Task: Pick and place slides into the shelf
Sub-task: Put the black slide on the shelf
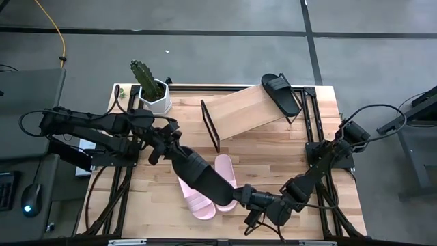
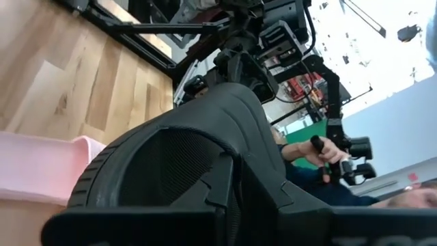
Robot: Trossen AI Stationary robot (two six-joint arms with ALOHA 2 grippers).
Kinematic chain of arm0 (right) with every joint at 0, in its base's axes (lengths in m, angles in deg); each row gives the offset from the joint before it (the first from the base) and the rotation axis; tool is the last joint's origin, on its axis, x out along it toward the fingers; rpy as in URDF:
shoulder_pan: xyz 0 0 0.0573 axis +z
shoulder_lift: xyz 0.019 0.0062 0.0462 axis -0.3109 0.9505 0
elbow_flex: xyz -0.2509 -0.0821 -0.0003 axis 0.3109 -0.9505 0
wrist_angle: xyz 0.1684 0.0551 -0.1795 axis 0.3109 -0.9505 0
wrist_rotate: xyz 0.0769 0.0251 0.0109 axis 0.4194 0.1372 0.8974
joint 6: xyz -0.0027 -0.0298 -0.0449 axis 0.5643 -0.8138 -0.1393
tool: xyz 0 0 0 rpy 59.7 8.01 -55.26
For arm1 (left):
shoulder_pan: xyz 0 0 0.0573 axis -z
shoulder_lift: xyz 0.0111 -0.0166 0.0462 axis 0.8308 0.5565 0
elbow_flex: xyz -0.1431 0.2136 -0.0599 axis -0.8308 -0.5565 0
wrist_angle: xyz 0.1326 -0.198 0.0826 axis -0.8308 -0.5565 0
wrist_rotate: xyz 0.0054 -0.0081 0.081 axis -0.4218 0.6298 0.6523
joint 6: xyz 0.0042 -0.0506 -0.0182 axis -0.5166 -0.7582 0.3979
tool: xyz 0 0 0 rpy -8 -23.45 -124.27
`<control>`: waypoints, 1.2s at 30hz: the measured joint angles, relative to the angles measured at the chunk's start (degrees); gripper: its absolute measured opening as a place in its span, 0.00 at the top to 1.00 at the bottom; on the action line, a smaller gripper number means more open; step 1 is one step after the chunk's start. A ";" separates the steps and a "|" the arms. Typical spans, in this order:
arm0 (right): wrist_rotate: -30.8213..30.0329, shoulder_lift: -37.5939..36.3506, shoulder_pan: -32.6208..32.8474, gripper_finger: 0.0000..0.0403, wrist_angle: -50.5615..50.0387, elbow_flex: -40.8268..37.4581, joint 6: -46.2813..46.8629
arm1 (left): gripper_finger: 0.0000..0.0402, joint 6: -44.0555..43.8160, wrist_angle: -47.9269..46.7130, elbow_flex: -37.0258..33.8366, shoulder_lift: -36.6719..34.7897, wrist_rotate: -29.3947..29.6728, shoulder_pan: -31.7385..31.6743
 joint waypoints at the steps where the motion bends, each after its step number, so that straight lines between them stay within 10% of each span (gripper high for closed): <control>1: 0.00 0.00 -0.11 0.89 0.00 0.00 0.11 | 0.96 0.66 0.00 -0.01 -0.02 0.25 0.00; 11: -0.46 0.00 -0.26 0.89 0.01 0.00 1.40 | 0.93 5.61 -0.01 0.00 -0.03 1.57 0.00; 21: -1.42 0.00 -0.35 0.89 0.20 0.00 1.73 | 0.65 6.92 -0.46 0.00 -0.02 3.63 0.00; 36: -11.46 -0.02 -0.44 0.89 0.73 0.00 5.37 | 0.49 21.82 -0.67 0.00 -0.21 17.84 0.04</control>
